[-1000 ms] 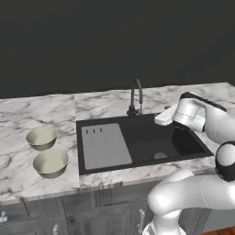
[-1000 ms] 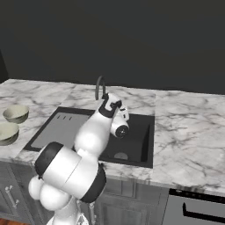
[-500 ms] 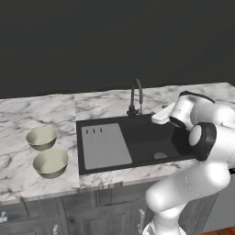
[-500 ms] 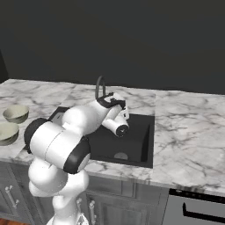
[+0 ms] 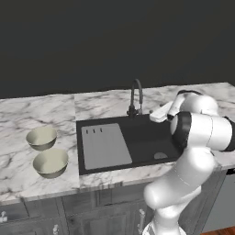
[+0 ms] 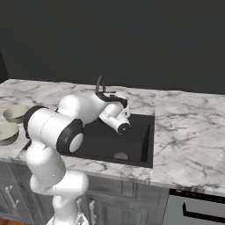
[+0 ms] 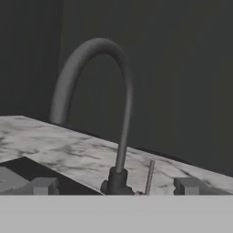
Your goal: Rinse each bowl for a few seconds and place them down in the sink or on the counter.
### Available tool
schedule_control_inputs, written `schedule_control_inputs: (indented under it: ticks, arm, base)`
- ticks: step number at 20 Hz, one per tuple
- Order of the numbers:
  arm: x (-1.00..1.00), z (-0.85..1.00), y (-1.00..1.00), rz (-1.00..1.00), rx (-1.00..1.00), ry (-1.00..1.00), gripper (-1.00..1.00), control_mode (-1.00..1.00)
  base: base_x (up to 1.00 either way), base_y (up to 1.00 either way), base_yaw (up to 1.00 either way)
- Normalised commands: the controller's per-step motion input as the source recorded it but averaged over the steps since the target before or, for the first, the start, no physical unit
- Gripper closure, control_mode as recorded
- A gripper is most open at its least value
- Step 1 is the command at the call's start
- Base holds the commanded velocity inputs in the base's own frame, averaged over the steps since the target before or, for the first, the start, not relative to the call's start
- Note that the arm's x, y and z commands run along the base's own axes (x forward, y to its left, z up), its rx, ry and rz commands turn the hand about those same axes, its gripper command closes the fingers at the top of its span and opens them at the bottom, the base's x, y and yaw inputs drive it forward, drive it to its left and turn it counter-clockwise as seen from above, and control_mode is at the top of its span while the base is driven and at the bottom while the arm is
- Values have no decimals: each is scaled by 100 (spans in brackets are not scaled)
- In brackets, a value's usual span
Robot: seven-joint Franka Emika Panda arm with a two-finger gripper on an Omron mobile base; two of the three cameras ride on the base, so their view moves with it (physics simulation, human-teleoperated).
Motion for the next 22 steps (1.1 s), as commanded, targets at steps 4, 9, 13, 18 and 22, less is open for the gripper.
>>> schedule_control_inputs:
  ticks: [4, 9, 13, 18, 22]
  arm:
    - [28, 0, 0, 0, 0, 0, -100, -100]
    - [30, 0, 4, 1, 0, 0, -100, -100]
    - [30, 0, 5, 1, 0, 0, -100, -100]
    - [27, -1, 4, 1, 0, 0, -100, -100]
    - [23, -2, 3, 1, 0, 0, -100, -100]
  base:
    - [0, 0, 0]
    - [0, 0, 0]
    - [0, 0, 0]
    - [0, 0, 0]
    - [0, 0, 0]
